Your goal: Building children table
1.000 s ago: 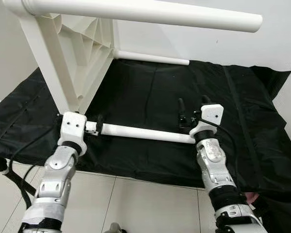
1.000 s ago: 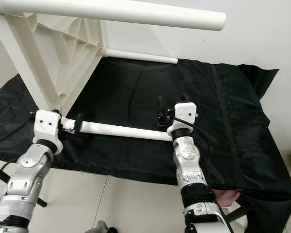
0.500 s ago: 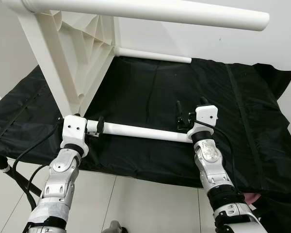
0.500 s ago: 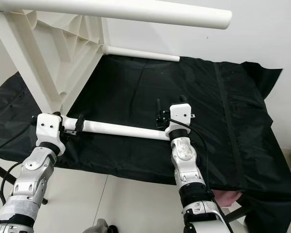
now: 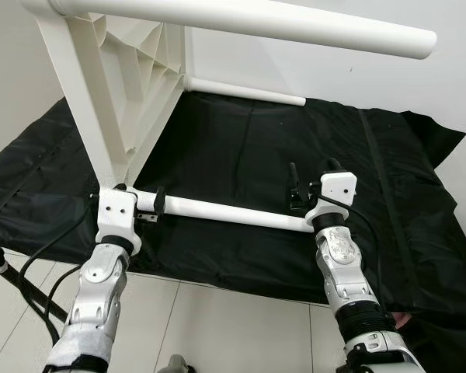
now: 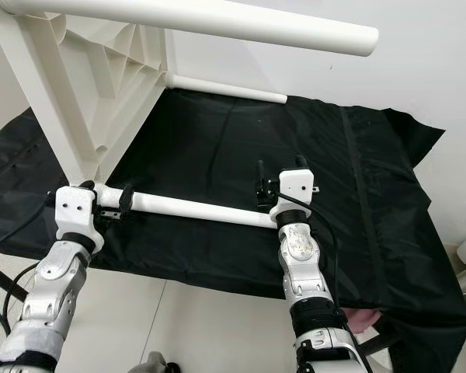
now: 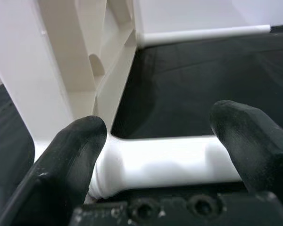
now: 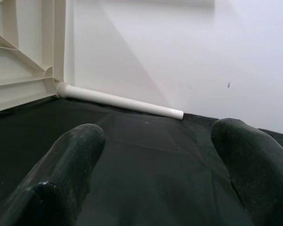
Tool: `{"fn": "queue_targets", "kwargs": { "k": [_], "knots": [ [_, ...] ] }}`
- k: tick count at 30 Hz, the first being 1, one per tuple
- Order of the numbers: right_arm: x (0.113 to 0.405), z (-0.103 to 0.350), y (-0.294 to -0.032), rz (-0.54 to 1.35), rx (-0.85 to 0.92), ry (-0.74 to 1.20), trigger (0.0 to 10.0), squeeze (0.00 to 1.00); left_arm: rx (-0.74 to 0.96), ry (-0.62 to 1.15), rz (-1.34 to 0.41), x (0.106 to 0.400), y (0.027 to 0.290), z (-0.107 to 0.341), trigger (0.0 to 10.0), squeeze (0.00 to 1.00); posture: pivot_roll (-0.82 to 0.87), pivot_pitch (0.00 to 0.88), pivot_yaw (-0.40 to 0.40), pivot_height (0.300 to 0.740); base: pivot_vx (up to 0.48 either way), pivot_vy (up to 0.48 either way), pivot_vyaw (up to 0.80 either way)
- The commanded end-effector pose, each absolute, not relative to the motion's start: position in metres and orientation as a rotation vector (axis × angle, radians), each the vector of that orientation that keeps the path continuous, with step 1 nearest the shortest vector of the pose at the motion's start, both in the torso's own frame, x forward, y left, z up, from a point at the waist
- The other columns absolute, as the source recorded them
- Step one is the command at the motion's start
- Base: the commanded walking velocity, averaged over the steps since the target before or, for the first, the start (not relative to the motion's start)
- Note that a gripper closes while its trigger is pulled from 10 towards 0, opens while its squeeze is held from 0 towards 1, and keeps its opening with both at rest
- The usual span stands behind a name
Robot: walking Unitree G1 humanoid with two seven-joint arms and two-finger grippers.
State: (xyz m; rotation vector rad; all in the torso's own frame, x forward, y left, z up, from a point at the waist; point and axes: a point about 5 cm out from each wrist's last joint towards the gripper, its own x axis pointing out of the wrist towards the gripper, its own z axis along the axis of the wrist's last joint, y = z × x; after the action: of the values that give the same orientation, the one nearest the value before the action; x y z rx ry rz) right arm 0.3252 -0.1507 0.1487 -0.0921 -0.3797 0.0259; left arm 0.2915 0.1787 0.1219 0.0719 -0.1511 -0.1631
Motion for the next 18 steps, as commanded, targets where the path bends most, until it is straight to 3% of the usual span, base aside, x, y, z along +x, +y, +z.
{"fn": "queue_targets", "kwargs": {
  "k": [1, 7, 14, 18],
  "knots": [
    [0.322, 0.147, -0.149, 0.036, -0.080, -0.375, 10.0, 0.00, 0.112, -0.180, -0.151, 0.283, 0.172, 0.121, 10.0, 0.00, 0.03, 0.000, -0.044, 0.740, 0.000, 0.000, 0.00],
    [0.315, 0.143, -0.150, 0.055, -0.079, -0.383, 10.0, 0.00, 0.157, -0.184, -0.247, 0.272, 0.159, 0.113, 10.0, 0.00, 0.04, 0.000, -0.041, 0.740, 0.000, 0.000, 0.00],
    [0.314, 0.140, -0.156, 0.042, -0.072, -0.360, 10.0, 0.00, 0.138, -0.183, -0.233, 0.276, 0.163, 0.114, 10.0, 0.00, 0.04, 0.000, -0.042, 0.740, 0.000, 0.000, 0.00],
    [0.315, 0.139, -0.156, 0.040, -0.066, -0.355, 10.0, 0.00, 0.126, -0.188, -0.216, 0.280, 0.165, 0.118, 10.0, 0.00, 0.04, 0.000, -0.045, 0.740, 0.000, 0.000, -0.80]
  ]
}}
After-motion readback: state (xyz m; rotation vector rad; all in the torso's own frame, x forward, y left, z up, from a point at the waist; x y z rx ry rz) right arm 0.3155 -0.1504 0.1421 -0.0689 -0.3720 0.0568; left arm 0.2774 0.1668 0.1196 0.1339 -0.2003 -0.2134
